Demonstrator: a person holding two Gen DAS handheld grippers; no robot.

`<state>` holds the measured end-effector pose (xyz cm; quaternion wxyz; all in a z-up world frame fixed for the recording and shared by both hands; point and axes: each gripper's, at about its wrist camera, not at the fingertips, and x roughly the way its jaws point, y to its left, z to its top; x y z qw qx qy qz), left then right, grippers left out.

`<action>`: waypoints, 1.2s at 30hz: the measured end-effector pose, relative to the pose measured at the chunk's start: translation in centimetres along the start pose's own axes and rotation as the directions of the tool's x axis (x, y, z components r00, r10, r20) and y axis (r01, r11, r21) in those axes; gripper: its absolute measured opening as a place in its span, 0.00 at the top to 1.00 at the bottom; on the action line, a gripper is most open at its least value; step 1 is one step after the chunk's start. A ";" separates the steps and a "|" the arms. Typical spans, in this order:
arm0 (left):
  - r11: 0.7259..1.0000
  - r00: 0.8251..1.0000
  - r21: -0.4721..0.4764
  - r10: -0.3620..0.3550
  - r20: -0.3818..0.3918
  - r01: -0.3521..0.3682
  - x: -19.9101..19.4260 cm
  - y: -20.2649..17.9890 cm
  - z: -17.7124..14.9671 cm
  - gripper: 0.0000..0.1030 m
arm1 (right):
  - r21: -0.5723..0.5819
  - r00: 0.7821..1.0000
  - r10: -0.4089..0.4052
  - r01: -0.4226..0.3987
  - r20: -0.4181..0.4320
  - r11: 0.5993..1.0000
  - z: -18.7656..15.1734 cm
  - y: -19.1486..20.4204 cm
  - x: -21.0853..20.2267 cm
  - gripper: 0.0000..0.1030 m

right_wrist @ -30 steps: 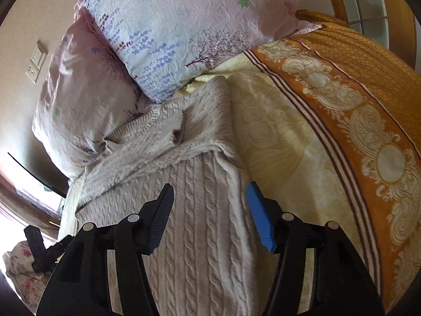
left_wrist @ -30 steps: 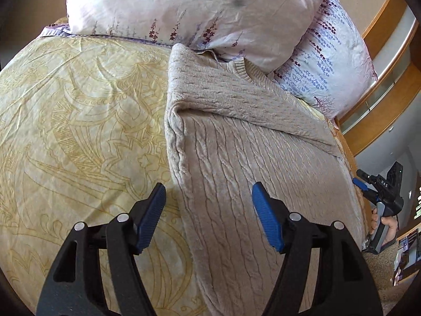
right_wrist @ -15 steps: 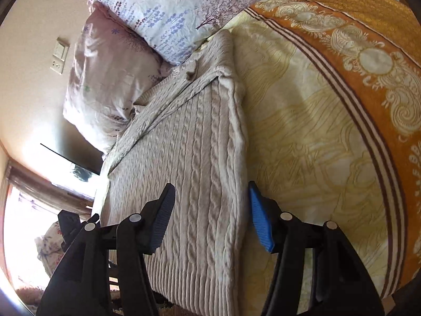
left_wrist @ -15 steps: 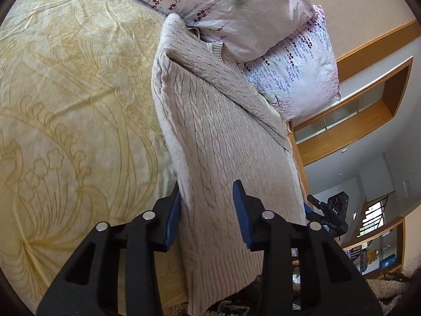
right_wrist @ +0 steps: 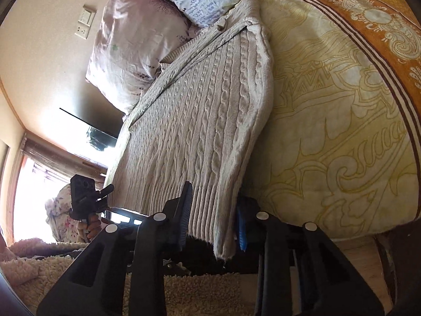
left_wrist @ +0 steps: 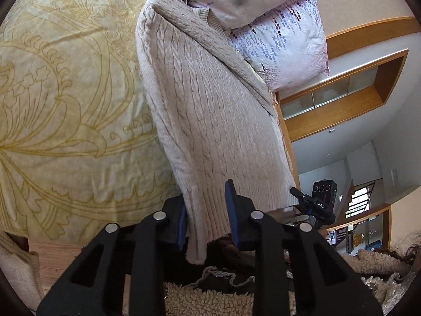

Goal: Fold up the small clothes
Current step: 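Grasp the sweater hem with both tools, then lift the hem with both tools and fold it toward the collar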

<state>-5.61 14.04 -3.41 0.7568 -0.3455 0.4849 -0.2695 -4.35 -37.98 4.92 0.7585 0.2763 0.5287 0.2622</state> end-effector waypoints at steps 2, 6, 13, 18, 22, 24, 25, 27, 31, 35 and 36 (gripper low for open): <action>0.999 0.999 0.007 0.031 -0.010 -0.031 0.2 0.0 -0.2 0.91 | -0.031 1.000 -0.021 0.021 0.006 0.999 0.1 0.4 0.3 0.75; 0.998 0.998 0.031 0.056 0.027 -0.057 -0.3 -0.2 0.2 0.94 | -0.112 0.994 -0.079 0.087 0.074 0.990 0.3 1.2 0.3 0.91; 0.991 0.990 0.112 0.065 0.129 -0.080 -1.8 -1.5 2.0 0.94 | -0.337 0.946 -0.033 0.147 0.322 0.930 1.2 5.3 -1.6 0.92; 0.988 0.976 0.126 0.067 0.206 -0.094 -2.6 -1.8 4.2 0.94 | -0.365 0.896 -0.062 0.241 0.439 0.899 2.7 6.4 -1.5 0.92; 0.992 0.960 0.102 0.043 0.277 -0.075 -3.1 -1.6 6.9 0.94 | -0.358 0.862 -0.054 0.266 0.505 0.895 4.6 6.9 -1.4 0.92; 0.993 0.949 0.097 0.040 0.313 -0.074 -3.3 -1.6 8.3 0.94 | -0.361 0.843 -0.061 0.293 0.535 0.885 5.6 7.3 -1.3 0.92; 0.992 0.943 0.098 0.044 0.329 -0.080 -3.3 -1.7 9.1 0.94 | -0.361 0.834 -0.065 0.305 0.548 0.881 6.1 7.5 -1.2 0.92; 0.993 0.935 0.089 0.043 0.352 -0.079 -3.1 -1.8 10.7 0.94 | -0.351 0.817 -0.069 0.320 0.573 0.880 7.2 7.7 -1.1 0.92; 0.995 0.923 0.077 0.030 0.384 -0.064 -2.8 -1.8 13.7 0.94 | -0.321 0.801 -0.068 0.314 0.595 0.893 9.8 7.5 -0.4 0.92; 0.994 0.913 0.081 0.040 0.405 -0.080 -1.9 -2.2 16.2 0.94 | -0.305 0.791 -0.071 0.315 0.608 0.899 11.9 7.8 0.6 0.92; 0.993 0.911 0.082 0.040 0.410 -0.081 -1.7 -2.3 16.8 0.94 | -0.299 0.787 -0.070 0.313 0.613 0.902 12.5 7.8 0.7 0.92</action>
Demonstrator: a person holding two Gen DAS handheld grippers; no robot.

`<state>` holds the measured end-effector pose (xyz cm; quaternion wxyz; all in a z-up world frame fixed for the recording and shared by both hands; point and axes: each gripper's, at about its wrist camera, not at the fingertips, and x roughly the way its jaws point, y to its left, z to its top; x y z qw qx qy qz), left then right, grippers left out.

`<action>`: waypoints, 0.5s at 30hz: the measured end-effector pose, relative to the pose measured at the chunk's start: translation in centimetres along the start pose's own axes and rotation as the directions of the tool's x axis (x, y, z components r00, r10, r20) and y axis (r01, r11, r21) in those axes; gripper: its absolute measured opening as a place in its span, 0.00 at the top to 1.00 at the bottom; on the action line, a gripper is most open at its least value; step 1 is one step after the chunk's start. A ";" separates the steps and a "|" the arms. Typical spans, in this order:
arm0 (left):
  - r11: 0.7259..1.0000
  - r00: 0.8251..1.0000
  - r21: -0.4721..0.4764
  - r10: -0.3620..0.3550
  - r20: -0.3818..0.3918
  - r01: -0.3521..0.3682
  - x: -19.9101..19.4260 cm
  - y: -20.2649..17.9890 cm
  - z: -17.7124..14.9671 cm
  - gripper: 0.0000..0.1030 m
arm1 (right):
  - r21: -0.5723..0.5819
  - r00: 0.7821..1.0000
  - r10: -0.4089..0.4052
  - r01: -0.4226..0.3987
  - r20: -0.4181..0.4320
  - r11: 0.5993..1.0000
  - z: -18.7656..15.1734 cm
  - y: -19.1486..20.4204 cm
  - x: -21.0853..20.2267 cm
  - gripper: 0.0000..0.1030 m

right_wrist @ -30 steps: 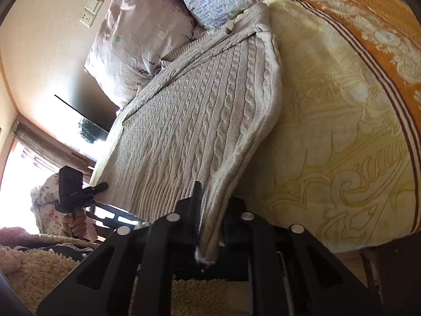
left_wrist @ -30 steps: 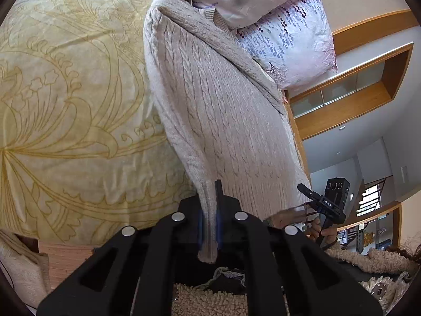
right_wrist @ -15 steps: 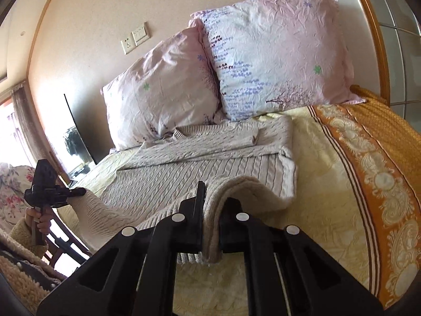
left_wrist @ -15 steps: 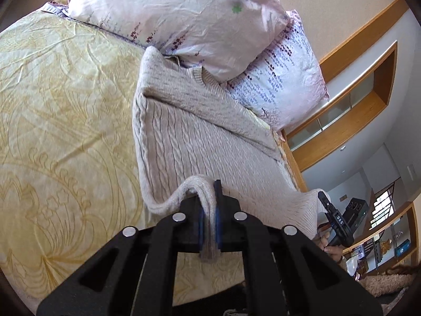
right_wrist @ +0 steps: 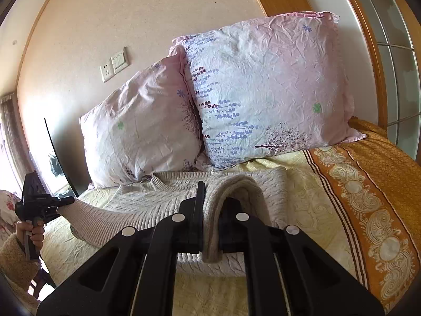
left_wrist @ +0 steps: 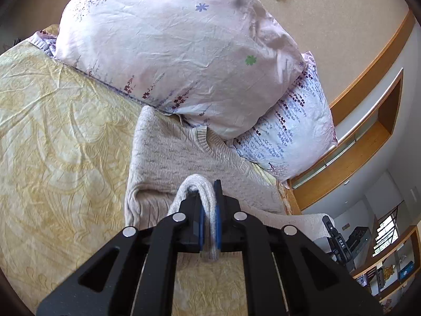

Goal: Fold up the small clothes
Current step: 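Lift the hem with both tools and fold it toward the collar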

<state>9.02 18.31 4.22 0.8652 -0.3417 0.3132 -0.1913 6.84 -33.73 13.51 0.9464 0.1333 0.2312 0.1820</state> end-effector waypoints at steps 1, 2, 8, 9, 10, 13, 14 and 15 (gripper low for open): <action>1.000 1.000 -0.001 -0.003 0.006 0.003 0.4 -0.1 0.5 0.94 | 0.008 1.000 -0.003 0.003 0.005 1.000 0.3 -0.1 0.4 0.92; 1.000 1.000 -0.005 -0.006 0.013 0.006 0.8 -0.1 1.0 0.94 | 0.019 1.000 -0.005 0.005 0.010 1.000 0.6 -0.2 0.9 0.92; 0.999 0.998 -0.047 -0.003 0.065 0.007 3.1 0.3 4.1 0.94 | 0.102 0.999 -0.041 0.038 0.023 0.994 2.1 -1.3 4.8 0.92; 0.998 0.997 -0.055 0.000 0.071 0.004 3.6 0.4 4.5 0.94 | 0.111 0.999 -0.046 0.044 0.023 0.993 2.3 -1.4 5.6 0.92; 0.998 0.997 -0.061 0.006 0.075 -0.002 4.1 0.5 5.0 0.94 | 0.118 0.998 -0.053 0.051 0.021 0.992 2.4 -1.5 6.4 0.92; 0.997 0.996 -0.077 0.034 0.079 -0.027 5.9 1.0 6.1 0.94 | 0.141 0.997 -0.075 0.075 -0.002 0.987 2.5 -2.0 8.7 0.92; 0.996 0.996 -0.080 0.044 0.077 -0.037 6.5 1.2 6.5 0.94 | 0.149 0.996 -0.083 0.084 -0.013 0.985 2.5 -2.2 9.5 0.92; 0.995 0.996 -0.087 0.053 0.073 -0.047 7.1 1.4 6.7 0.94 | 0.157 0.995 -0.093 0.095 -0.025 0.983 2.5 -2.4 10.3 0.92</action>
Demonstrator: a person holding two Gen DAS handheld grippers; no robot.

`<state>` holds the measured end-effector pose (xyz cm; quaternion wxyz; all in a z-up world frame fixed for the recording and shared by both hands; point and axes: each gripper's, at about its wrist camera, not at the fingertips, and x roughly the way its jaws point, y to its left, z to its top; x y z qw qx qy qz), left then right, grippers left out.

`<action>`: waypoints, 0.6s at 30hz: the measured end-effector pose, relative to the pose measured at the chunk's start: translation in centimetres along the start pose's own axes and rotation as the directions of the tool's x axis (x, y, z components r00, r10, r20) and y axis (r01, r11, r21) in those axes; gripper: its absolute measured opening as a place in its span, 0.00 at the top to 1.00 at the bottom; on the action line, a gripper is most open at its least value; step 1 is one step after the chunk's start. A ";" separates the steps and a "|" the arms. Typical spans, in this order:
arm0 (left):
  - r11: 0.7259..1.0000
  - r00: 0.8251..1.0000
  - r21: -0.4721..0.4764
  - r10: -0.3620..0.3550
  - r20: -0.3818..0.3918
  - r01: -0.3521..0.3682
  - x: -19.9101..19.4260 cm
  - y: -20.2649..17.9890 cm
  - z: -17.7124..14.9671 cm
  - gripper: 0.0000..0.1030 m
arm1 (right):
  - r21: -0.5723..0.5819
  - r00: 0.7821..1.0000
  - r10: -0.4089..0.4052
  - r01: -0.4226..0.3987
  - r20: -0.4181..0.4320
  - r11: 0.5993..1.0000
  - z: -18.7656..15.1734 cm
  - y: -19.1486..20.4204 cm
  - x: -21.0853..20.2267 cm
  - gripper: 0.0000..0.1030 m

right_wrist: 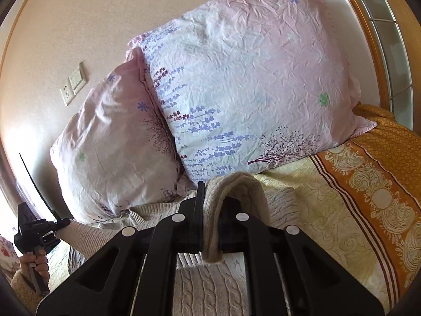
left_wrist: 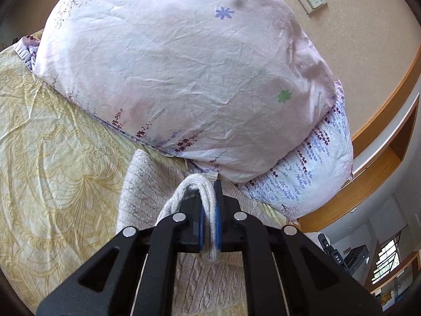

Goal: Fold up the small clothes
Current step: 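Lift the hem with both tools and fold it toward the collar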

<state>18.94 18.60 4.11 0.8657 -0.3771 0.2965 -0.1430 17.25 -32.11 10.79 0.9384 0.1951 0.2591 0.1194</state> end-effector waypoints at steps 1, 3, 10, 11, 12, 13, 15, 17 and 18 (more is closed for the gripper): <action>1.000 1.000 -0.009 0.008 -0.005 -0.008 0.7 0.3 0.2 0.94 | 0.007 1.000 -0.013 0.013 -0.009 1.000 0.0 -0.2 0.8 0.92; 0.999 1.000 -0.035 0.021 -0.008 -0.022 1.9 1.1 0.4 0.94 | 0.045 0.999 -0.038 0.039 -0.034 0.998 0.0 -0.9 2.5 0.92; 0.964 0.997 -0.257 0.077 0.006 -0.073 5.3 5.3 -1.5 0.94 | 0.339 0.983 -0.097 0.145 -0.154 0.929 -1.8 -4.5 7.6 0.92; 0.963 0.996 -0.255 0.087 0.007 -0.082 5.5 5.4 -1.6 0.94 | 0.341 0.983 -0.097 0.145 -0.153 0.929 -2.1 -4.6 7.9 0.92; 0.965 0.996 -0.245 0.093 0.004 -0.089 5.5 5.3 -1.6 0.94 | 0.332 0.983 -0.100 0.147 -0.154 0.932 -2.4 -4.6 8.1 0.92; 0.969 0.996 -0.229 0.094 0.003 -0.091 5.6 5.1 -1.4 0.94 | 0.330 0.984 -0.095 0.141 -0.154 0.933 -2.4 -4.7 8.2 0.92; 0.976 0.995 -0.197 0.096 0.007 -0.093 5.9 4.6 -1.1 0.94 | 0.347 0.988 -0.067 0.112 -0.139 0.931 -2.3 -5.1 8.2 0.92; 0.977 0.996 -0.191 0.092 0.002 -0.090 6.4 4.6 -0.9 0.94 | 0.373 0.992 -0.030 0.073 -0.118 0.925 -2.2 -5.8 8.2 0.92; 0.976 0.996 -0.199 0.089 -0.004 -0.088 6.6 4.8 -0.9 0.94 | 0.391 0.994 -0.008 0.052 -0.112 0.919 -2.2 -6.1 8.3 0.92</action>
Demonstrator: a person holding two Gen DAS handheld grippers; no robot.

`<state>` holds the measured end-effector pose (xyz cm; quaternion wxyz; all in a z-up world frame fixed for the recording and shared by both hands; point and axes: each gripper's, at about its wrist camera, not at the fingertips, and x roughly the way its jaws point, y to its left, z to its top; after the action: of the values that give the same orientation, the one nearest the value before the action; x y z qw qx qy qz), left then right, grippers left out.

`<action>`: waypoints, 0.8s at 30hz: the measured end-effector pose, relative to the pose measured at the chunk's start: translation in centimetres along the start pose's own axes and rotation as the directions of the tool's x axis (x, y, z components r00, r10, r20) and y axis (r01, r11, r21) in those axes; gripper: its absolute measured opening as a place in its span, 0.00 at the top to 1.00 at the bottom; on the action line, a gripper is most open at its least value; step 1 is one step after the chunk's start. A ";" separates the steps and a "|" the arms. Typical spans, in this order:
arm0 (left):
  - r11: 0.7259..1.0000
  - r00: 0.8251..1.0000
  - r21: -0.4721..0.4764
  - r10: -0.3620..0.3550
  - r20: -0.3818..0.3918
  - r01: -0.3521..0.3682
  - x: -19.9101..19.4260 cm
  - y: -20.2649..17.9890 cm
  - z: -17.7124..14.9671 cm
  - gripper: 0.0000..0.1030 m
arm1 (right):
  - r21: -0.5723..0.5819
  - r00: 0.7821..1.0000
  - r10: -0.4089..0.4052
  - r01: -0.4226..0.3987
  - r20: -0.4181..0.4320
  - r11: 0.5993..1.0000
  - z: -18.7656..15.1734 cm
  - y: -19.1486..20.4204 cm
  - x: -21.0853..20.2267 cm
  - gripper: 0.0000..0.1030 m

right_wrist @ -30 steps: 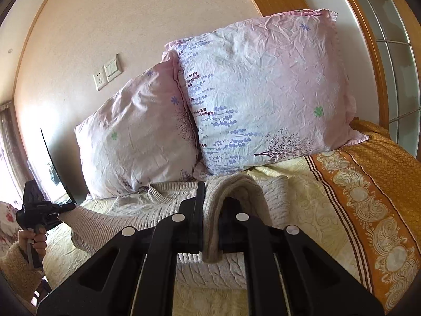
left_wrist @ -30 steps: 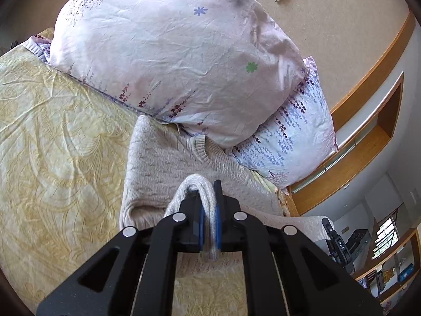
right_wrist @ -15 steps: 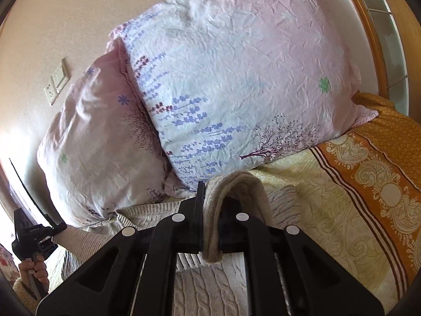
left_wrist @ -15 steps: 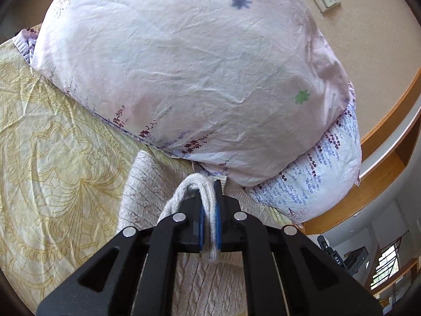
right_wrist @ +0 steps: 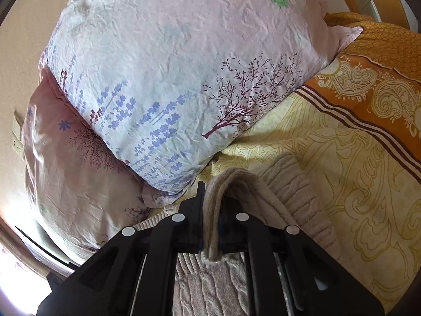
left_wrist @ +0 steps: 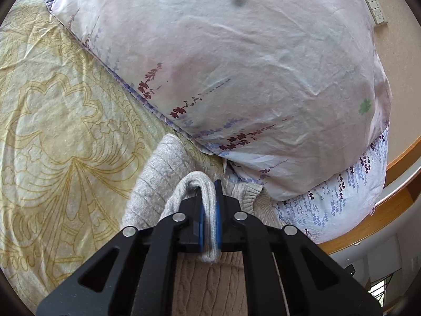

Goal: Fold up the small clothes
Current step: 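Lift the hem with both tools and fold it toward the collar, then lay the hem near the collar and open both tools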

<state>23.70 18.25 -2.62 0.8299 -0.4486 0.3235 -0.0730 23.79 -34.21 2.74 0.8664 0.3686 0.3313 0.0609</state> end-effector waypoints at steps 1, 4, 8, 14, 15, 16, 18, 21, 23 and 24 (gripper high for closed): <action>1.000 1.000 -0.011 -0.003 -0.009 0.003 0.3 0.3 0.1 0.94 | 0.019 1.000 0.020 -0.020 -0.003 1.000 0.2 -0.4 0.2 0.92; 0.998 0.999 -0.054 -0.028 -0.024 0.027 0.8 1.2 0.4 0.93 | 0.078 0.998 0.067 -0.065 -0.021 0.995 0.7 -1.4 1.1 0.92; 0.996 0.998 -0.072 -0.060 -0.018 0.058 0.9 1.5 0.5 0.88 | 0.130 0.992 0.110 -0.102 -0.055 0.986 1.1 -2.1 1.6 0.82; 0.992 0.992 0.011 -0.126 0.029 0.126 -0.1 -0.2 0.0 0.34 | 0.075 0.972 0.233 -0.230 -0.026 0.970 0.9 -0.2 0.8 0.26; 0.993 0.992 0.032 -0.119 0.042 0.118 -0.3 -0.5 -0.1 0.31 | 0.048 0.976 0.215 -0.214 -0.030 0.976 0.7 0.2 0.8 0.25; 0.993 0.993 0.046 -0.113 0.045 0.111 -0.3 -0.7 -0.2 0.31 | 0.035 0.978 0.205 -0.203 -0.036 0.978 0.6 0.3 1.0 0.25; 0.993 0.993 0.045 -0.112 0.040 0.111 -0.2 -0.6 -0.2 0.31 | 0.042 0.979 0.199 -0.197 -0.046 0.979 0.6 0.2 1.6 0.25; 0.992 0.991 0.012 -0.129 0.032 0.129 0.0 -0.1 -0.2 0.31 | 0.047 0.981 0.192 -0.190 -0.034 0.981 0.6 0.0 1.4 0.25; 0.991 0.991 0.007 -0.134 0.028 0.134 -0.1 0.2 -0.1 0.31 | 0.028 0.991 0.137 -0.137 -0.008 0.990 0.7 0.1 0.7 0.25; 0.991 0.991 0.008 -0.134 0.021 0.134 -0.1 0.2 -0.2 0.31 | 0.014 0.993 0.118 -0.118 0.005 0.993 1.0 -0.1 0.0 0.25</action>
<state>23.51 18.27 -2.77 0.8282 -0.4673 0.2832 -0.1248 24.35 -34.84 3.18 0.8593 0.3939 0.3077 0.1089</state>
